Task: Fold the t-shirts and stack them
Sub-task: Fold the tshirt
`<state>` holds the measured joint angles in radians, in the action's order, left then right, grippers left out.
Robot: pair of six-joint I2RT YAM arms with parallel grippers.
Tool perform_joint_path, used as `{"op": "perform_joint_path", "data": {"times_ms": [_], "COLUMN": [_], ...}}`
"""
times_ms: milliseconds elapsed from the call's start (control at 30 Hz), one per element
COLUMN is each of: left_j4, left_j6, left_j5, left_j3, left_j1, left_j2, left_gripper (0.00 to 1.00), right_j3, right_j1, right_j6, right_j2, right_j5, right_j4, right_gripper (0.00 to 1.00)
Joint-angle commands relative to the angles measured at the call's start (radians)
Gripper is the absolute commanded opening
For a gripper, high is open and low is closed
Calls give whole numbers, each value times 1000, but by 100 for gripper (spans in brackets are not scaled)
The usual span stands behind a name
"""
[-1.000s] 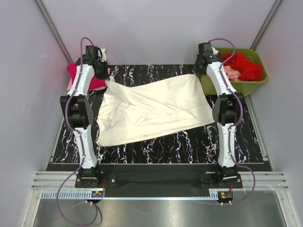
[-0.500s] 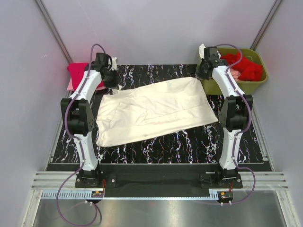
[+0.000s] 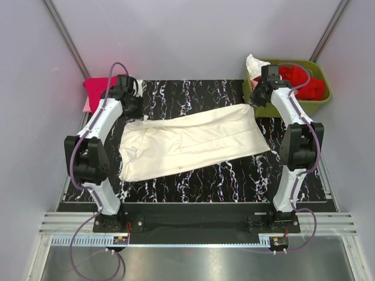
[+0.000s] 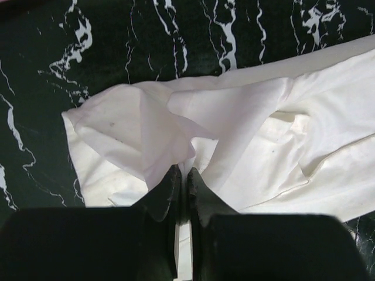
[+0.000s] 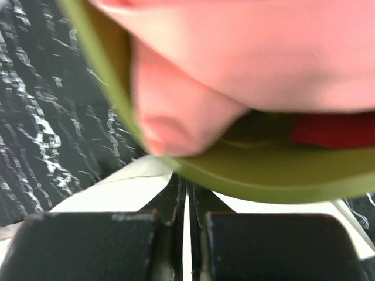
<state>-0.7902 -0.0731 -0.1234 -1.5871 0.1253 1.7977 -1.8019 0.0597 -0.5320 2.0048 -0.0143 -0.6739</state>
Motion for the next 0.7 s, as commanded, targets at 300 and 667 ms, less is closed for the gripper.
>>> {"op": "perform_joint_path", "data": {"times_ms": [300, 667], "left_j4": [48, 31], "left_j6": [-36, -111], "left_j5": [48, 44], "left_j3": [213, 357], "left_j1": [0, 77], "left_j2": [-230, -339], "left_gripper": [8, 8], "right_j3": [118, 184], "right_j1": [-90, -93], "right_j6": [-26, -39], "right_j2": [-90, -107], "right_j5": [-75, -90], "right_j4": [62, 39], "right_gripper": [0, 0]}}
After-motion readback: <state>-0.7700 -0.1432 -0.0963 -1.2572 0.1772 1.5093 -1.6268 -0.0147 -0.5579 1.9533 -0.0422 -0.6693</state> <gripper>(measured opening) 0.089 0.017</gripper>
